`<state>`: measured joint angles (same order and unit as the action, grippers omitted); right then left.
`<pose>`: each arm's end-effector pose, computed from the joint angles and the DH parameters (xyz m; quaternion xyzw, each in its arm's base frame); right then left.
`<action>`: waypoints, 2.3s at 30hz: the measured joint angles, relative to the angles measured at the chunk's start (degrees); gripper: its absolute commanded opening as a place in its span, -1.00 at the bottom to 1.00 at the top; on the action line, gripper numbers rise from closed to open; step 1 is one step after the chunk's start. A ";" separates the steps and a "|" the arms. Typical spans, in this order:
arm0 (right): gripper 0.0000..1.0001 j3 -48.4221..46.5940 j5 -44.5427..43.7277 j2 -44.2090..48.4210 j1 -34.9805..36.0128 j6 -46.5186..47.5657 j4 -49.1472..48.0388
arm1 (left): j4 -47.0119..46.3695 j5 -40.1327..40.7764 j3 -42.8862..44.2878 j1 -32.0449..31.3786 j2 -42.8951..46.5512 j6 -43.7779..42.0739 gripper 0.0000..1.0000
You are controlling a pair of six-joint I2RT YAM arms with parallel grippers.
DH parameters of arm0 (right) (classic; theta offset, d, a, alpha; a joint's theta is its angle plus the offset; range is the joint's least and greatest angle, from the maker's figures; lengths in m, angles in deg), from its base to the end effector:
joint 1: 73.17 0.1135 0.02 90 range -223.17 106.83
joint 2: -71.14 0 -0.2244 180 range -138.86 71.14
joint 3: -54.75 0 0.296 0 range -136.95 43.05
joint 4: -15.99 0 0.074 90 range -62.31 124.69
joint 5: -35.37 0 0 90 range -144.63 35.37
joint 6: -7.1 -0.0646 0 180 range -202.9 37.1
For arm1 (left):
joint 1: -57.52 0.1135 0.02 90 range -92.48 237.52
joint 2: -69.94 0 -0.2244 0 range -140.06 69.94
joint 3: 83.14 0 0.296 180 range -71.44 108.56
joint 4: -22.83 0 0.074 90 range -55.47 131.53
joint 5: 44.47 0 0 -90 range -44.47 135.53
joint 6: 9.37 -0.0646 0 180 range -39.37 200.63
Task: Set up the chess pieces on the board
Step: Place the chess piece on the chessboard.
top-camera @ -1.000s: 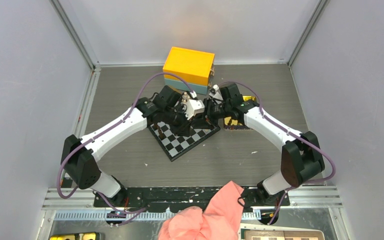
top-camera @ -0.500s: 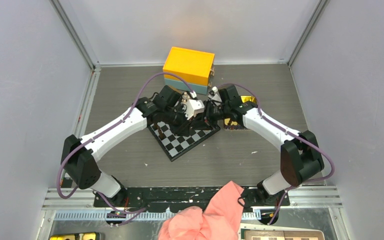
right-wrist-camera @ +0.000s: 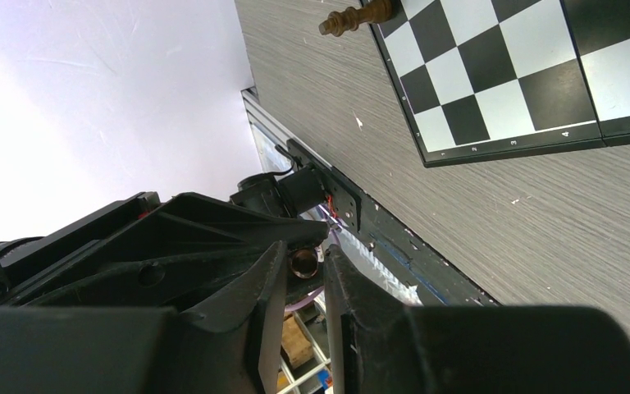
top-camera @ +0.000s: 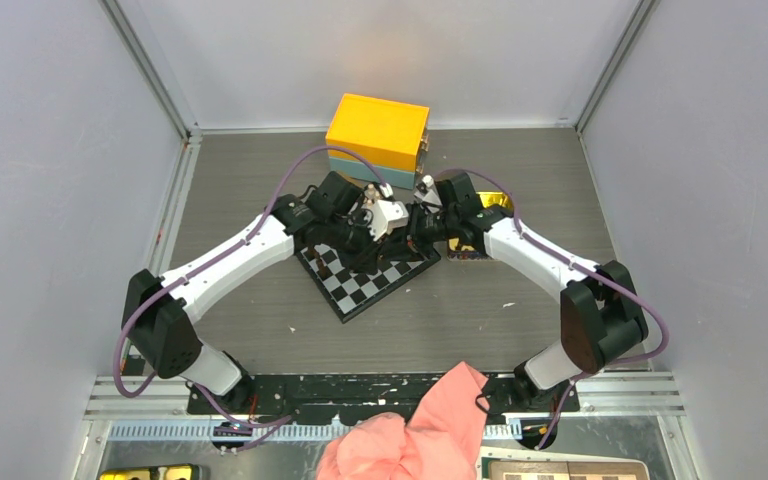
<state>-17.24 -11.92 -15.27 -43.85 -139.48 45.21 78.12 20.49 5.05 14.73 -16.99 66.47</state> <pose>0.3103 0.2245 0.1799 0.0625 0.8658 0.4948 0.0402 0.2616 -0.2794 0.2368 0.5015 0.7843 -0.2743 0.2411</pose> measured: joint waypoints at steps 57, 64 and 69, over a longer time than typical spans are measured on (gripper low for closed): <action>-0.99 7.82 1.75 -2.91 1.27 -16.85 -17.92 | -0.09 6.69 -1.75 -0.09 -0.15 5.44 -0.77; -0.99 7.82 1.25 -2.89 1.27 -16.81 -17.99 | -1.16 8.22 -2.32 -0.46 0.11 6.84 -0.13; -0.99 7.80 2.58 -2.89 2.54 -16.55 -18.27 | -4.85 9.49 -3.08 -0.76 0.74 7.54 -0.01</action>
<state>-9.44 -9.34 -18.16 -41.31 -156.02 26.93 73.27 29.98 1.97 13.97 -16.25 74.02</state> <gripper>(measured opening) 0.187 0.473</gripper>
